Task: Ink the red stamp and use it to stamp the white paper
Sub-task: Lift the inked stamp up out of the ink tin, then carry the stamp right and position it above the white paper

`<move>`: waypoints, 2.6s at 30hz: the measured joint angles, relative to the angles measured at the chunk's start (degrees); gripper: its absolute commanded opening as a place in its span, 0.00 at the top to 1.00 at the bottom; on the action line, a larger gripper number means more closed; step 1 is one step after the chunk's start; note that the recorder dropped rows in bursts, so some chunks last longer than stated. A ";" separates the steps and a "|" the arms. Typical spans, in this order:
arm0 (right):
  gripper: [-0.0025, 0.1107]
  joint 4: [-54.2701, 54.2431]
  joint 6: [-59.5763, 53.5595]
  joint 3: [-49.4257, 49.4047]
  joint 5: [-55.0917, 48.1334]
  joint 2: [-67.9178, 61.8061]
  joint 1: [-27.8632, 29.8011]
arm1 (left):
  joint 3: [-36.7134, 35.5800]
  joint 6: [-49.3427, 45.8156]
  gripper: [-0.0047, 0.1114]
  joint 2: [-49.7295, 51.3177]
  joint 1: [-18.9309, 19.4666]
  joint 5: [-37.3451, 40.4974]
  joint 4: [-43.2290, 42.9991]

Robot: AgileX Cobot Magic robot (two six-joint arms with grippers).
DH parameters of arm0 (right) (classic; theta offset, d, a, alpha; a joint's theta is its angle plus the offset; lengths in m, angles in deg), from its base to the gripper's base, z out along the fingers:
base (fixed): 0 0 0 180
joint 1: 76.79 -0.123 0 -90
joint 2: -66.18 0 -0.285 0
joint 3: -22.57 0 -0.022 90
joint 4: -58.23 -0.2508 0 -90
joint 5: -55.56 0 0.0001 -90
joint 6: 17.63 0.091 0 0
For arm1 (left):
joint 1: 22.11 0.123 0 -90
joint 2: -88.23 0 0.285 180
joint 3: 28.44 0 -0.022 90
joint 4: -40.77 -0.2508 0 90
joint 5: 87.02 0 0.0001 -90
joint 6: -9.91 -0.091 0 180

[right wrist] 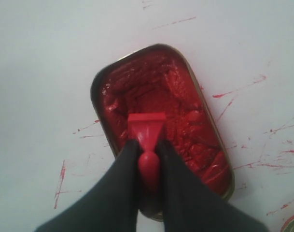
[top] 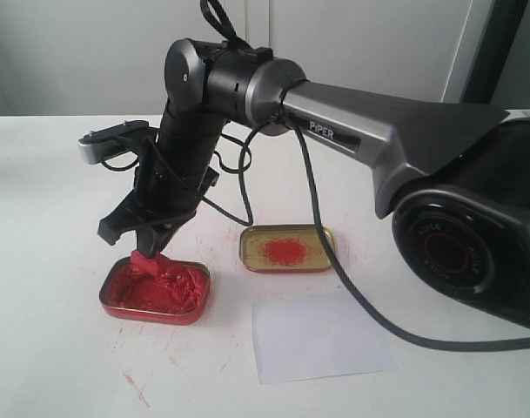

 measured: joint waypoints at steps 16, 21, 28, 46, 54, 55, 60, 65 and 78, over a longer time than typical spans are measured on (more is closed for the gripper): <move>0.98 1.48 6.39 0.00 -0.78 4.16 0.00 | 0.00 0.00 0.96 0.00 0.00 0.00 0.00; 0.98 2.60 7.82 0.00 -0.78 5.40 0.12 | 0.00 0.00 0.96 0.00 0.00 0.00 0.00; 0.98 2.95 9.22 -0.13 -0.78 5.74 0.12 | 0.00 0.00 0.96 0.00 0.00 0.00 0.00; 0.98 4.92 12.15 -9.06 -0.80 9.21 0.12 | 0.00 0.00 0.96 0.00 0.00 0.00 0.00; 0.98 5.90 12.18 -12.93 -0.80 12.59 0.12 | 0.00 0.00 0.96 0.00 0.00 0.00 0.00; 0.98 6.01 12.18 -13.45 -0.80 12.96 0.12 | 0.00 0.00 0.96 0.00 0.00 0.00 0.00; 0.98 6.48 12.18 -15.59 -0.80 14.42 0.12 | 0.00 0.00 0.96 0.00 0.00 0.00 0.00; 0.98 7.09 12.18 -18.17 -0.80 16.06 0.12 | 0.00 0.00 0.96 0.00 0.00 0.00 0.00; 0.98 7.55 12.31 -29.93 -0.80 22.45 0.12 | 0.00 0.00 0.96 0.00 0.00 0.00 0.00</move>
